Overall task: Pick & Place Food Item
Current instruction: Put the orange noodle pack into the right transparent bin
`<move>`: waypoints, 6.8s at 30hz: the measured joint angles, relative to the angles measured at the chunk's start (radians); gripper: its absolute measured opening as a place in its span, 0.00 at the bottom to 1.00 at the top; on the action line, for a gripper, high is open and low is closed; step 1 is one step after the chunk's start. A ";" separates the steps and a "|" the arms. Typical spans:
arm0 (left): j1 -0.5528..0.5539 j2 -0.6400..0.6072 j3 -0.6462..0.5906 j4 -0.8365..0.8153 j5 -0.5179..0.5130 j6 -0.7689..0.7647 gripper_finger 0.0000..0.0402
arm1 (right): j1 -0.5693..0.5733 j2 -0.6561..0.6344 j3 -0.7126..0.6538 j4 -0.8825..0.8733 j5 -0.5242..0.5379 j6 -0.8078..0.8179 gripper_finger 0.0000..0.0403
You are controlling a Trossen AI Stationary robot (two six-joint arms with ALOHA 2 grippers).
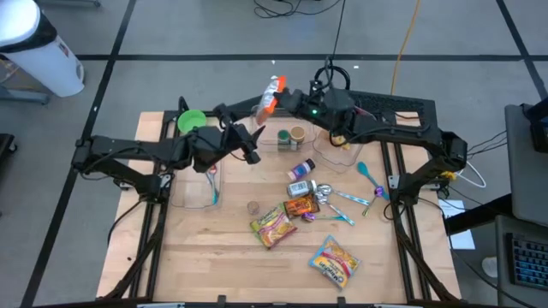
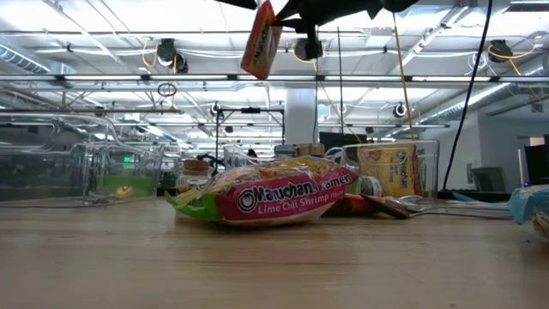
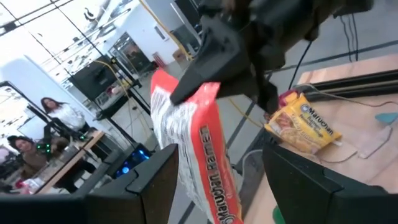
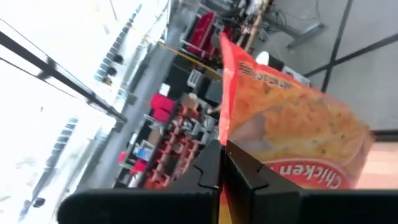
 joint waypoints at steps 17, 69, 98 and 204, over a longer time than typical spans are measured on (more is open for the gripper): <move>0.005 0.074 0.000 0.190 -0.060 0.202 0.60 | 0.069 0.001 0.001 0.092 0.055 0.017 0.00; -0.007 0.080 0.000 0.271 -0.104 0.221 0.17 | 0.099 0.002 0.001 0.089 0.058 0.023 0.00; -0.007 0.080 0.000 0.271 -0.082 0.221 0.02 | 0.100 0.001 0.001 0.089 0.050 0.022 0.00; 0.257 0.009 0.000 -0.208 1.202 -0.592 0.01 | 0.072 -0.110 0.045 -0.578 -0.681 -0.995 0.33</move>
